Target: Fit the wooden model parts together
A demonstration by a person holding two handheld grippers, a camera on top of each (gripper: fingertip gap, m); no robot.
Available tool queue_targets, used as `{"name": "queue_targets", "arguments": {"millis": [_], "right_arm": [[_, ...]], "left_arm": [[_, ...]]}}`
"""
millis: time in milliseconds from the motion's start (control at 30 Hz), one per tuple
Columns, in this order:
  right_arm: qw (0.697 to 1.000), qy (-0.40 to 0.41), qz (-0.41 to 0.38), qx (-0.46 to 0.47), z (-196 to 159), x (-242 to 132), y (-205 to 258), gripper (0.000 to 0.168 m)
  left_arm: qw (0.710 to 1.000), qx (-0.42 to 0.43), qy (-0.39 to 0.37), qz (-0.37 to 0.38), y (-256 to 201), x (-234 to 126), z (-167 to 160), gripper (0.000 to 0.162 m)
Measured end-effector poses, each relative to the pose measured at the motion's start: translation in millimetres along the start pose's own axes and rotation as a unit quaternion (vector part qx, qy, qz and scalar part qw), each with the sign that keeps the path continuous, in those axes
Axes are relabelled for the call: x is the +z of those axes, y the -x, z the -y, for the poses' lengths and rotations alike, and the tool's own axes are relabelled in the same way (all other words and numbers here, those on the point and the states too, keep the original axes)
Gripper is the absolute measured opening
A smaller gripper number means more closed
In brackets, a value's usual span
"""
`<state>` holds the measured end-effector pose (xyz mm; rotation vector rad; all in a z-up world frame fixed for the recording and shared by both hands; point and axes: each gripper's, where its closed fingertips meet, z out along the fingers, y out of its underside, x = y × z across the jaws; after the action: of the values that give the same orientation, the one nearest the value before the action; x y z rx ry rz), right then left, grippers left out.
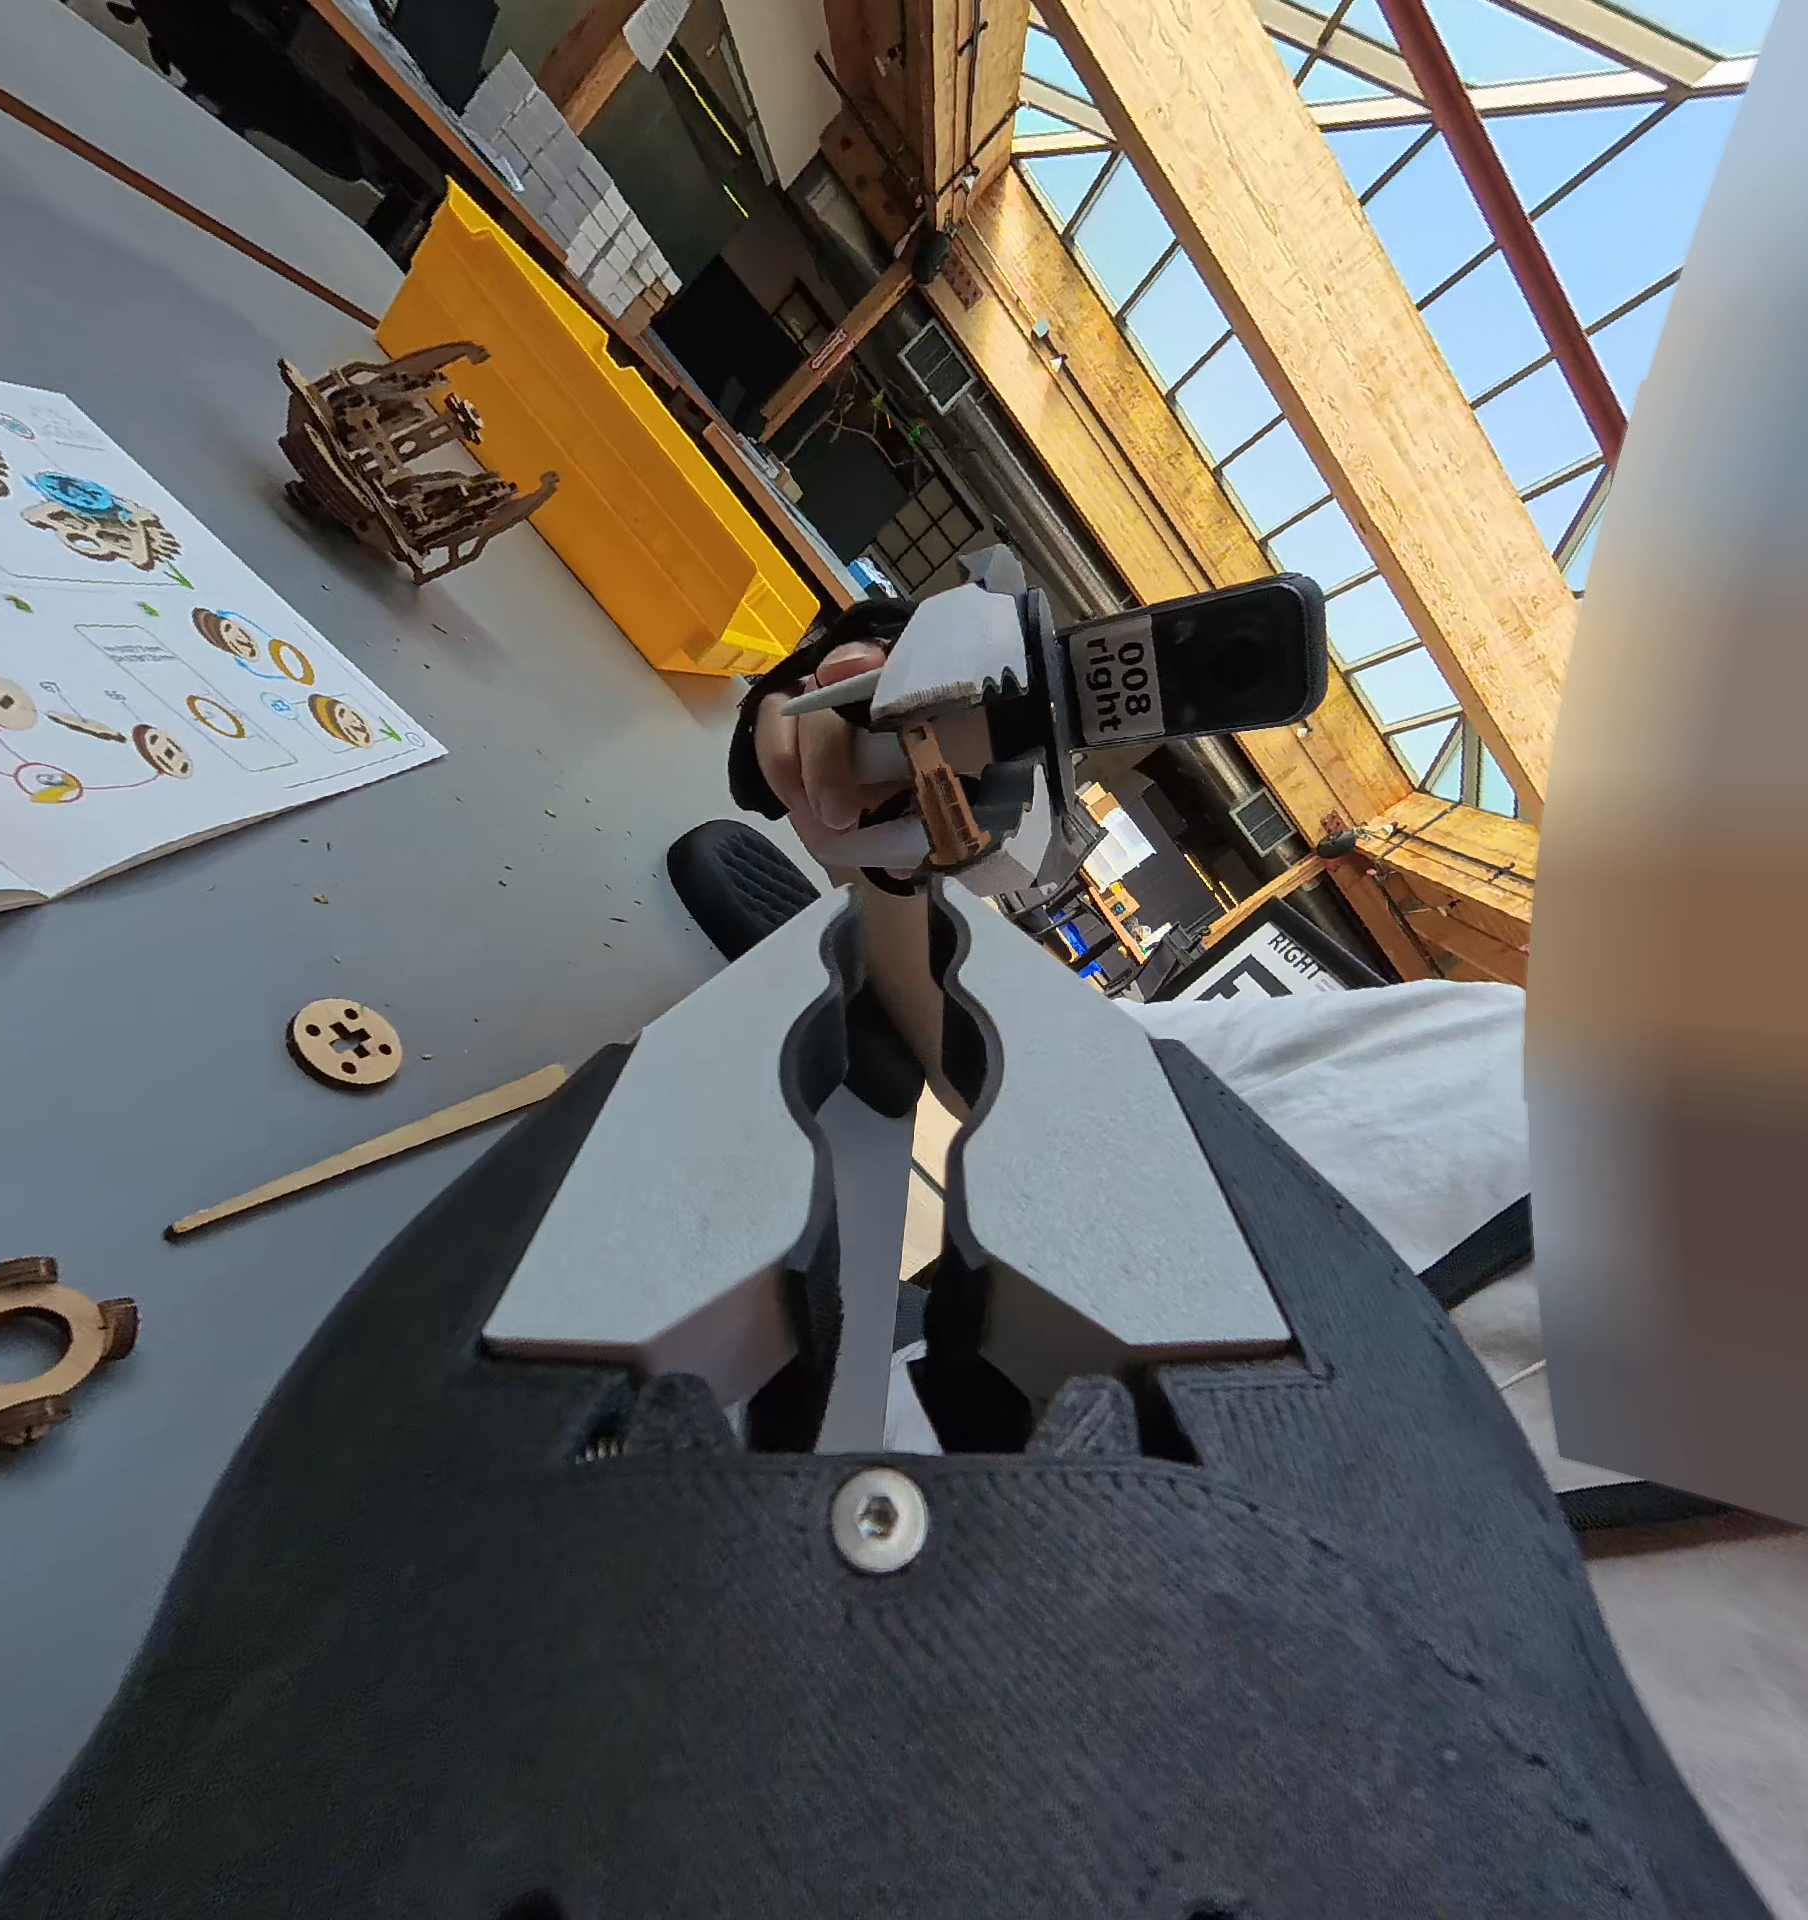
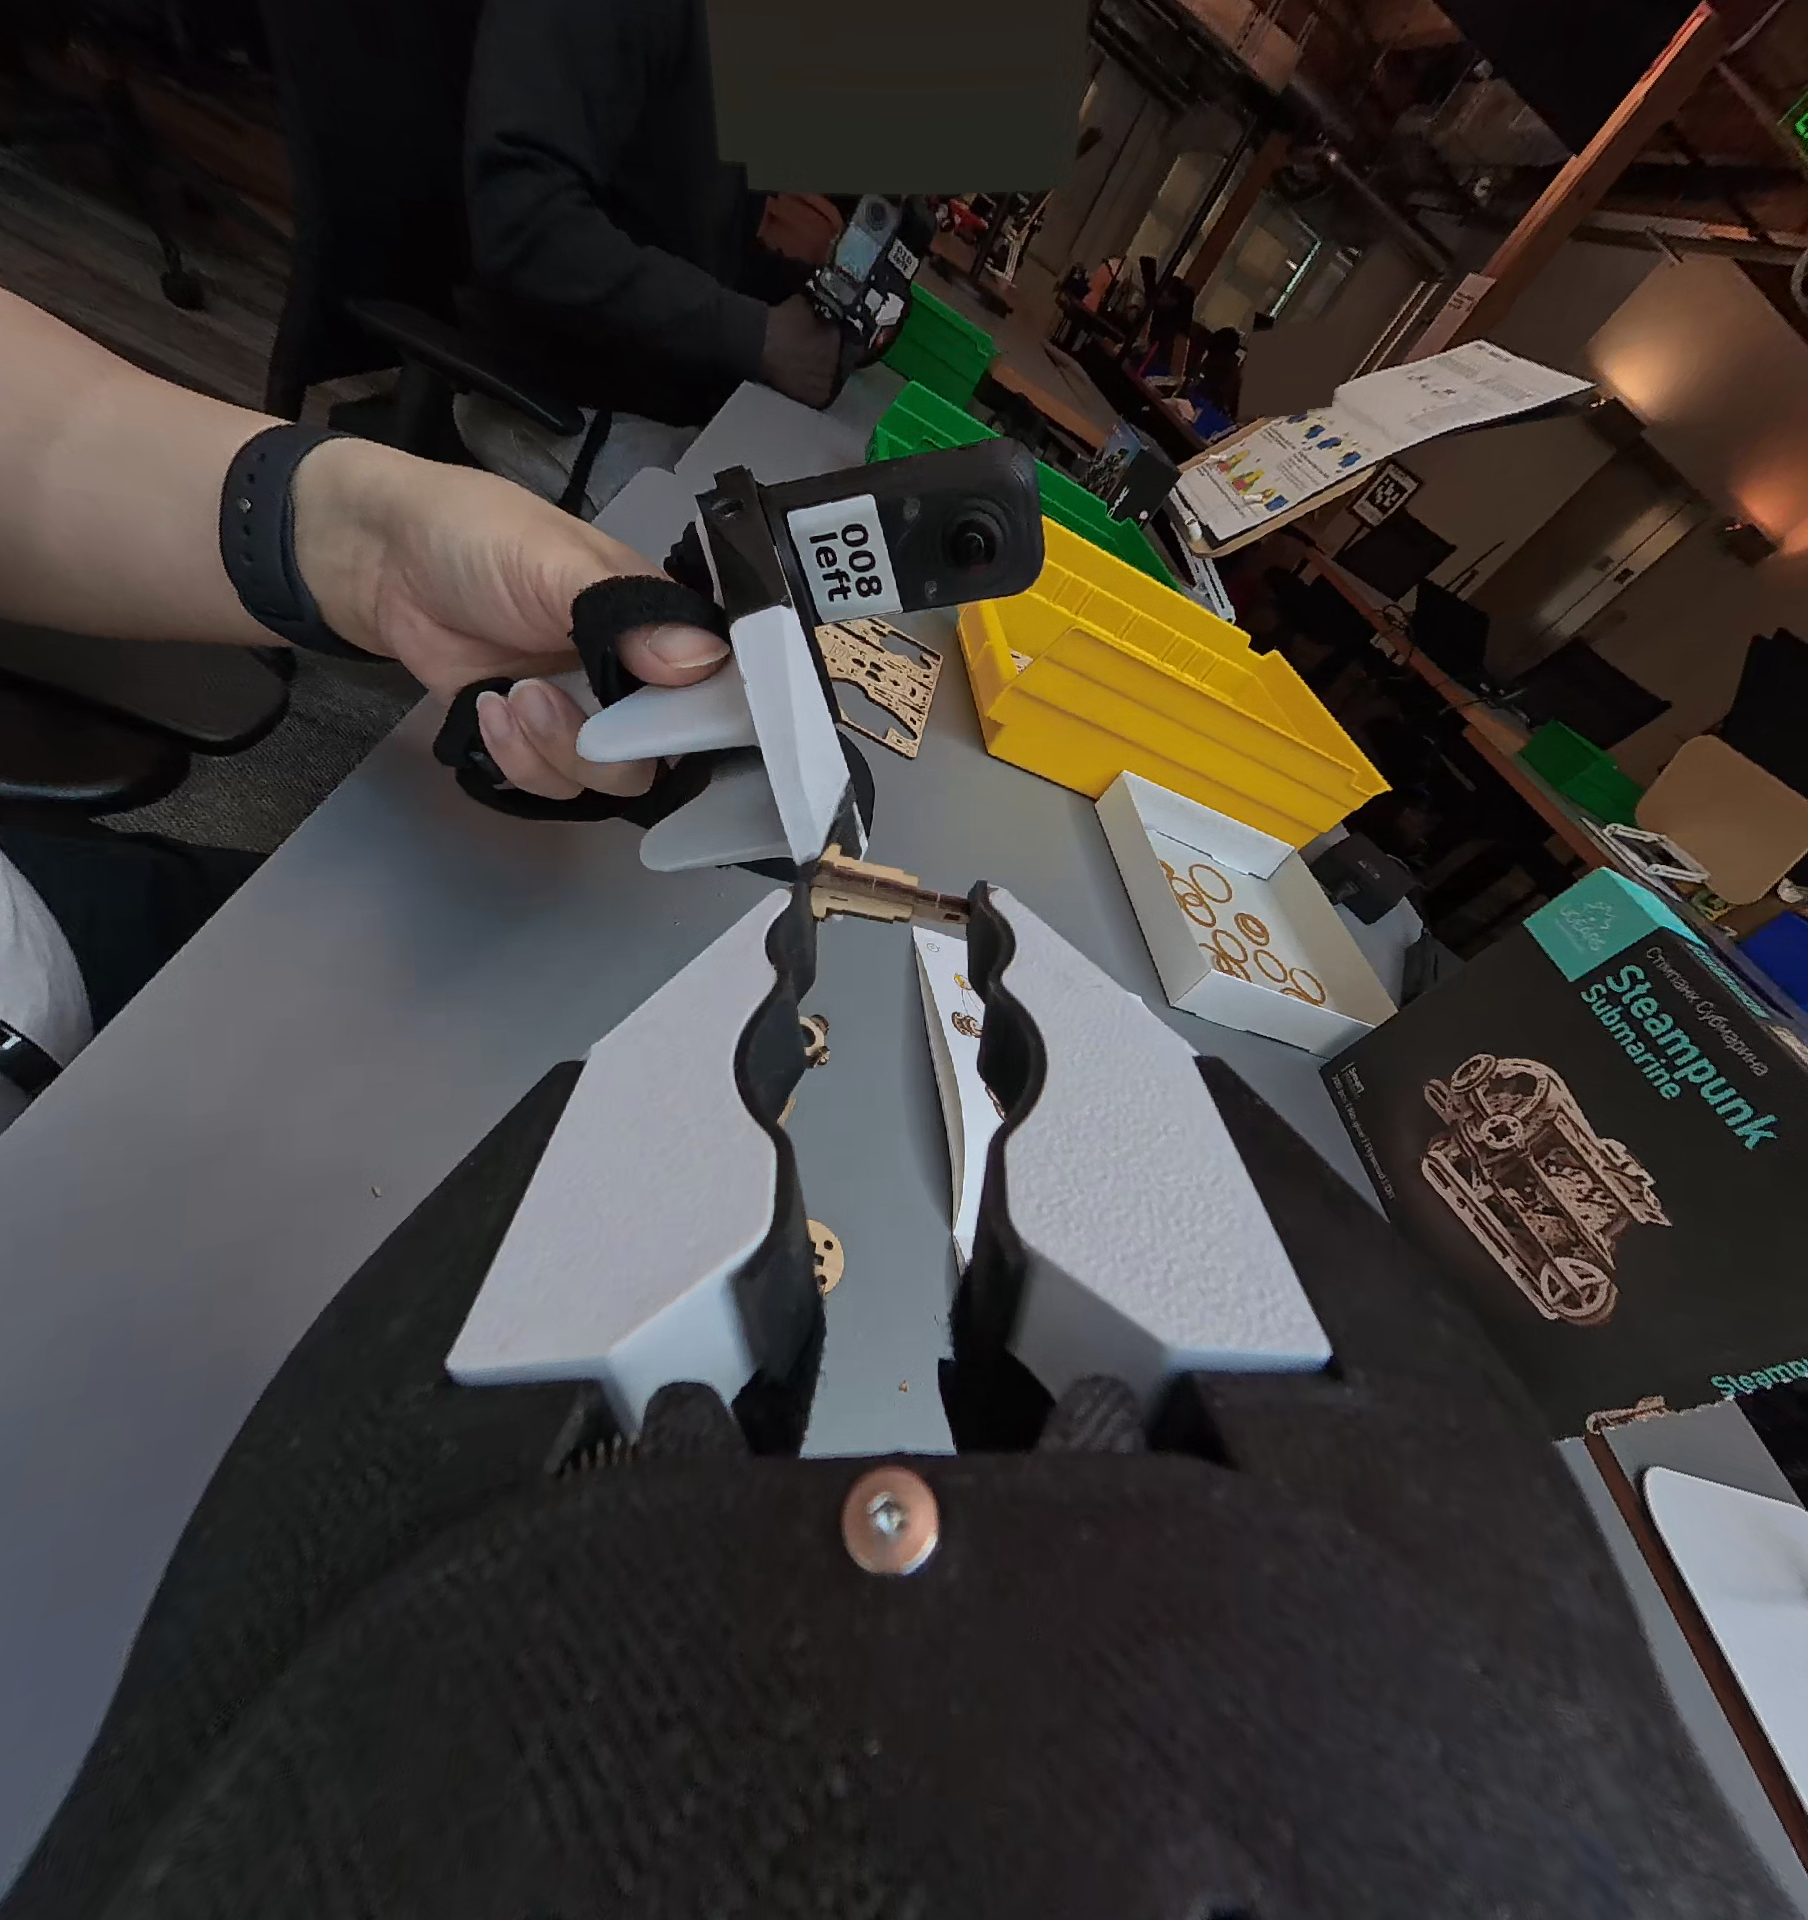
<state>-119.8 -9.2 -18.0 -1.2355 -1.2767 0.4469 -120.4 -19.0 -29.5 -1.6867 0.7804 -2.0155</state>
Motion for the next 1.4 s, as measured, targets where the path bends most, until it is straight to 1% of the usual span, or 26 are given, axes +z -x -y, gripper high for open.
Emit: {"name": "queue_targets", "arguments": {"millis": [133, 200, 300, 400, 500, 667, 833, 1000, 1167, 1400], "right_arm": [[1.000, 0.010, -0.002, -0.013, -6, 2, 0, 0.028], [0.999, 0.023, -0.004, -0.025, -9, 5, 2, 0.028], [0.997, 0.049, -0.005, -0.058, -16, 10, 7, 0.029], [0.994, 0.070, -0.002, -0.089, -21, 14, 13, 0.029], [0.990, 0.085, -0.001, -0.110, -25, 17, 17, 0.029], [0.987, 0.102, 0.000, -0.122, -32, 18, 18, 0.028], [0.987, 0.109, 0.010, -0.117, -38, 20, 21, 0.028], [0.989, 0.103, 0.017, -0.107, -37, 22, 24, 0.028], [0.988, 0.112, 0.025, -0.103, -44, 26, 28, 0.028], [0.991, 0.100, 0.022, -0.087, -46, 31, 28, 0.029]], "left_arm": [[1.000, 0.004, -0.002, 0.002, -3, 1, 1, 0.016], [1.000, 0.004, -0.002, 0.009, 0, 2, 0, 0.028], [1.000, -0.002, 0.001, 0.014, 4, 5, -3, 0.033], [1.000, -0.008, 0.007, 0.023, 11, 8, -6, 0.028], [1.000, -0.012, 0.011, 0.023, 15, 9, -9, 0.015], [0.999, -0.015, 0.026, 0.030, 22, 10, -16, 0.008], [0.998, -0.003, 0.037, 0.045, 28, 9, -20, 0.008], [0.999, 0.005, 0.033, 0.039, 27, 7, -22, 0.008], [0.997, 0.012, 0.043, 0.060, 34, 3, -28, 0.008], [0.998, -0.009, 0.038, 0.056, 37, 0, -27, 0.008]]}}
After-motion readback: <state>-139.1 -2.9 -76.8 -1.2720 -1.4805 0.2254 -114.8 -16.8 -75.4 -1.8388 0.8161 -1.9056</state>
